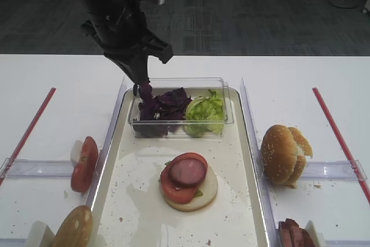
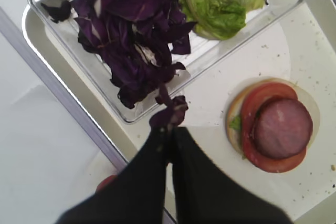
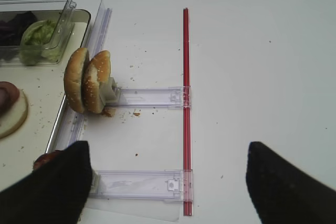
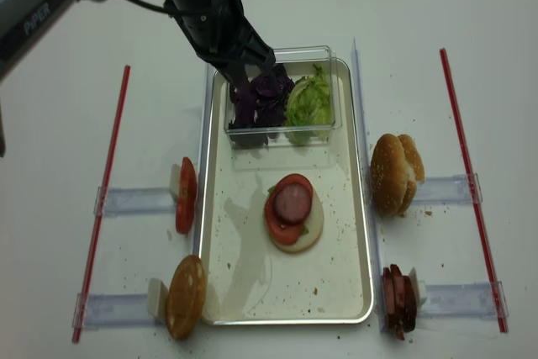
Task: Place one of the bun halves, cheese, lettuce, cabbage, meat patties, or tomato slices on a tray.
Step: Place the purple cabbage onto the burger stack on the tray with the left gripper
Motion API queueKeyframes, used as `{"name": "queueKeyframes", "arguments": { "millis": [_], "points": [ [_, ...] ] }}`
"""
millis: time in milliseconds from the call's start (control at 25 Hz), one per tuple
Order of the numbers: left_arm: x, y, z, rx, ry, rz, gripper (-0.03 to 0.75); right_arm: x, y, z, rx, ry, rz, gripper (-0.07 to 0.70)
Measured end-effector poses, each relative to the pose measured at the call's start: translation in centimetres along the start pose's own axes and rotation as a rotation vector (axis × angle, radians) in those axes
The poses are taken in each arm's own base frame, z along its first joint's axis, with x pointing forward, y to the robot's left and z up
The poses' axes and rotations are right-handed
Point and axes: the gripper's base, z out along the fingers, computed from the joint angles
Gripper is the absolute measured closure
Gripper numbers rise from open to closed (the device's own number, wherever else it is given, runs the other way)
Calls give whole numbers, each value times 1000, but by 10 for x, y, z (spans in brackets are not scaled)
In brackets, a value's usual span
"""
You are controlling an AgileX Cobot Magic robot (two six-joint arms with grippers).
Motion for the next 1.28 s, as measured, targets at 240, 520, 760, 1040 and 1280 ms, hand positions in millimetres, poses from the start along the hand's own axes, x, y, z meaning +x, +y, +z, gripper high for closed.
{"name": "queueKeyframes", "arguments": {
  "millis": [240,520,760,1040,1280],
  "points": [
    [1,0,0,-3,8,4,725,0,0,0,0,0,0,16],
    [1,-1,-3,-3,2,-20,725,0,0,0,0,0,0,16],
    [17,-8,11,7,74,-15,725,0,0,0,0,0,0,16],
    [39,-9,8,0,112,-14,725,0,0,0,0,0,0,16],
    [39,-20,4,50,97,-11,725,0,0,0,0,0,0,16]
  ]
}}
